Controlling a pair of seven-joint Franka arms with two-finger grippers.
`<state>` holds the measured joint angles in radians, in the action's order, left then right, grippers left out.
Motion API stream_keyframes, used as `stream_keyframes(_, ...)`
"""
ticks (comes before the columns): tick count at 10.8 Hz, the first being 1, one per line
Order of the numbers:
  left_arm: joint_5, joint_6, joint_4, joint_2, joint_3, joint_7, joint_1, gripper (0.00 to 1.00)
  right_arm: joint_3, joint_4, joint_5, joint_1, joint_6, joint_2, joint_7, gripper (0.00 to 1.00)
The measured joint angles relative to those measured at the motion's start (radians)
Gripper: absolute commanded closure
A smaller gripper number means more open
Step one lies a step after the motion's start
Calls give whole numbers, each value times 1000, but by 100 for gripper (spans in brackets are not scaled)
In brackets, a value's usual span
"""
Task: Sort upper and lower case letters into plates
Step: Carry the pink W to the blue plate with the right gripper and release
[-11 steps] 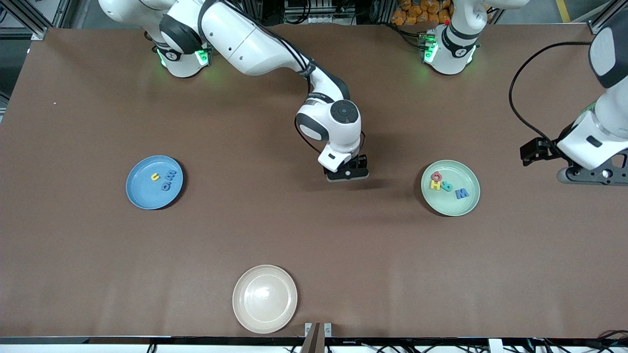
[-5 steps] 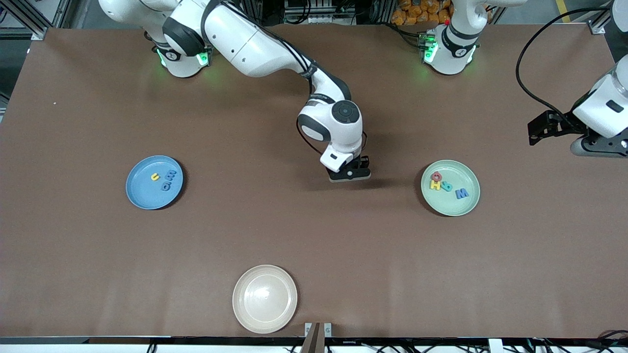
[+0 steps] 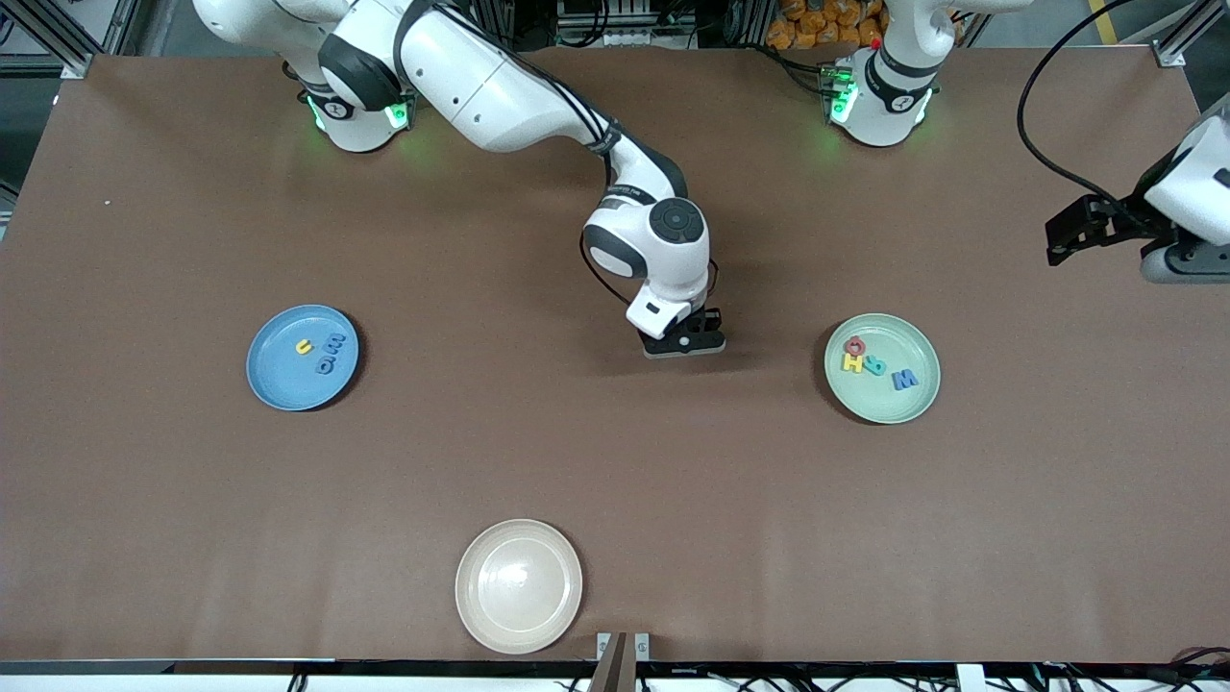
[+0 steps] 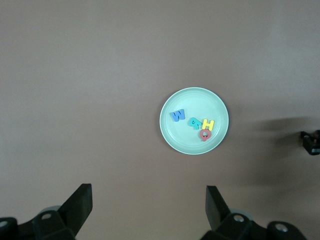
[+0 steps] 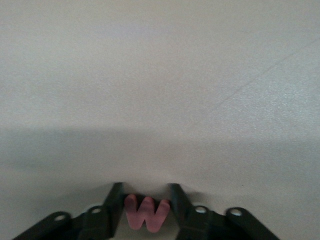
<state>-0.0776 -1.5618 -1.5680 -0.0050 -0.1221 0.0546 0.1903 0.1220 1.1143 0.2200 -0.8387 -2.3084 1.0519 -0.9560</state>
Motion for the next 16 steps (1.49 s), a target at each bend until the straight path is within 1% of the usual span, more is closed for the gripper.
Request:
stream_keyframes(1,0,5,0,-10,0,24,0,0,0,-5,0,-1,4,0,0,80)
stream_keyframes(2,0,8,-1,-15,0,32,-1,0,-1,-5,0,-1,4,0,0,81)
stream_keyframes(4,0,9,-2,-16,0,34,-3,0,-5,-11,0,1,6,0,0,83)
stream_keyframes(6,0,37,-2,-28,0,34,-8,0,-9,-39,-16,29,63,-28,12,83)
stream_keyframes(8,0,60,-2,-35,0,34,-10,0,-8,-39,-122,97,155,-124,113,84)
stream_keyframes(9,-1,62,-2,-36,-1,34,-13,0,-8,-24,-166,144,222,-187,168,93)
stream_keyframes(11,-1,74,-2,-37,-2,34,-33,0,-6,19,-198,239,395,-290,220,93)
stream_keyframes(12,-1,81,-2,-38,-3,34,-40,0,-7,54,-221,288,466,-336,243,94)
stream_keyframes(13,-1,83,-2,-39,-3,34,-41,0,-8,118,-273,344,502,-389,274,94)
stream_keyframes(14,-1,84,-2,-40,-3,34,-42,0,-9,205,-310,405,513,-446,335,94)
stream_keyframes(16,-1,86,-3,-41,-3,34,-42,0,-18,387,-327,529,518,-558,477,98)
